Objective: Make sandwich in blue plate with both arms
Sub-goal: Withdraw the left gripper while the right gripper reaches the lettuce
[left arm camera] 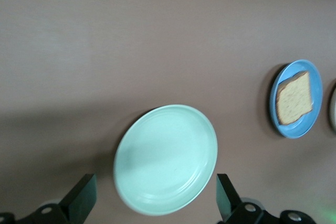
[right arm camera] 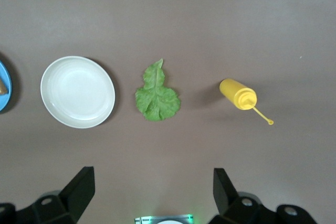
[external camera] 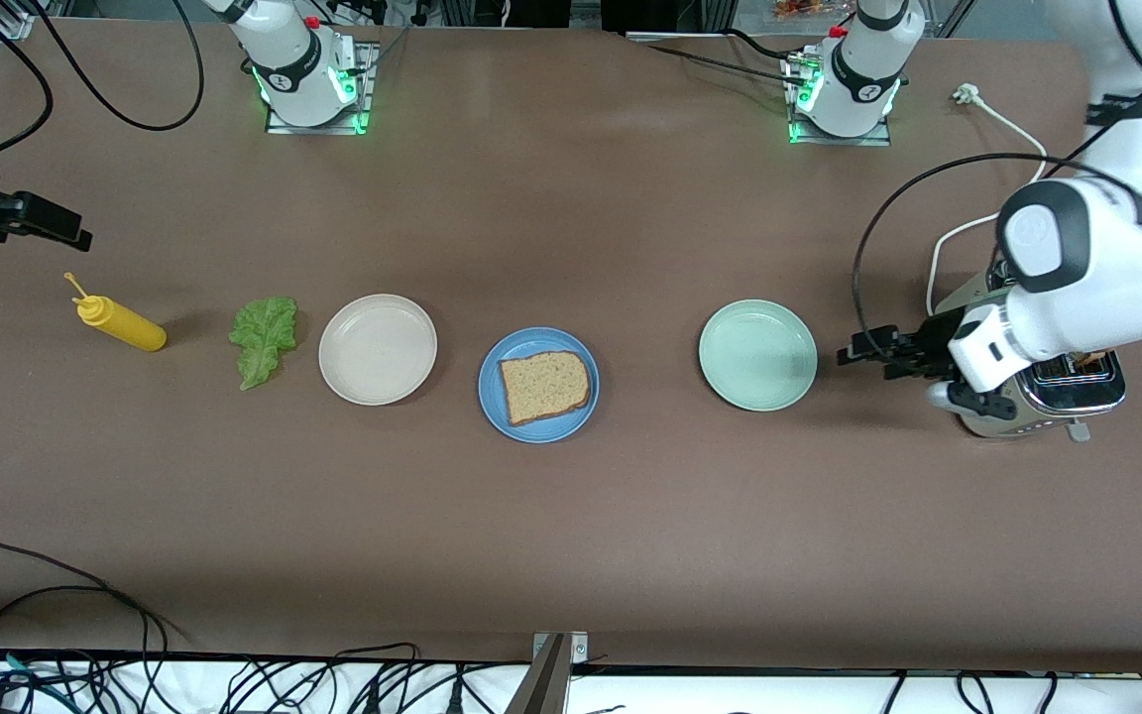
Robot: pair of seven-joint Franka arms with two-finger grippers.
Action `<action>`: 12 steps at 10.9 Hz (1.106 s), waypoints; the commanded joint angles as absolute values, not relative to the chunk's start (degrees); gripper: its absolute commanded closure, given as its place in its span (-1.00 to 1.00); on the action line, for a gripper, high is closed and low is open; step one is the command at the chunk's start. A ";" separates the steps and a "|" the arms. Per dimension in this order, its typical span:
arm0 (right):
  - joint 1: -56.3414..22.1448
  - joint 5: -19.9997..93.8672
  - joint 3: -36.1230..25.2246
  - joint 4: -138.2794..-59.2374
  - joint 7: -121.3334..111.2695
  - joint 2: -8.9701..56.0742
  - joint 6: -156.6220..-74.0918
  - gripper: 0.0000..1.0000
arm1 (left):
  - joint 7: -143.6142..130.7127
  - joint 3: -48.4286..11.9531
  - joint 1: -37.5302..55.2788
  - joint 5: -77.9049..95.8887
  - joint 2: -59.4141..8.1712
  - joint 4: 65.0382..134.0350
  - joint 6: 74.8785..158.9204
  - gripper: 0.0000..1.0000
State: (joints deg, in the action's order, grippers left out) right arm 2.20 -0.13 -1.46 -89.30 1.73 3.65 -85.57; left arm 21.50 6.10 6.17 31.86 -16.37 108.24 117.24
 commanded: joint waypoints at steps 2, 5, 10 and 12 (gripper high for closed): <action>1.32 -0.09 -1.76 -91.92 1.23 9.04 -84.19 -1.00 | 12.95 5.80 5.55 14.36 -12.75 100.84 105.69 -1.00; 1.32 -0.53 -1.85 -103.23 -1.48 9.58 -98.38 -1.00 | 10.90 4.05 4.05 8.02 -10.65 98.53 100.90 -1.00; 1.93 -0.53 -2.55 -116.01 -6.49 13.17 -117.58 -1.00 | 8.62 -0.60 0.01 -0.95 -5.99 98.18 96.34 -1.00; 2.54 -0.44 -2.64 -116.02 -7.12 17.99 -119.43 -1.00 | 7.21 -2.19 -1.05 -2.72 -3.96 97.91 95.98 -1.00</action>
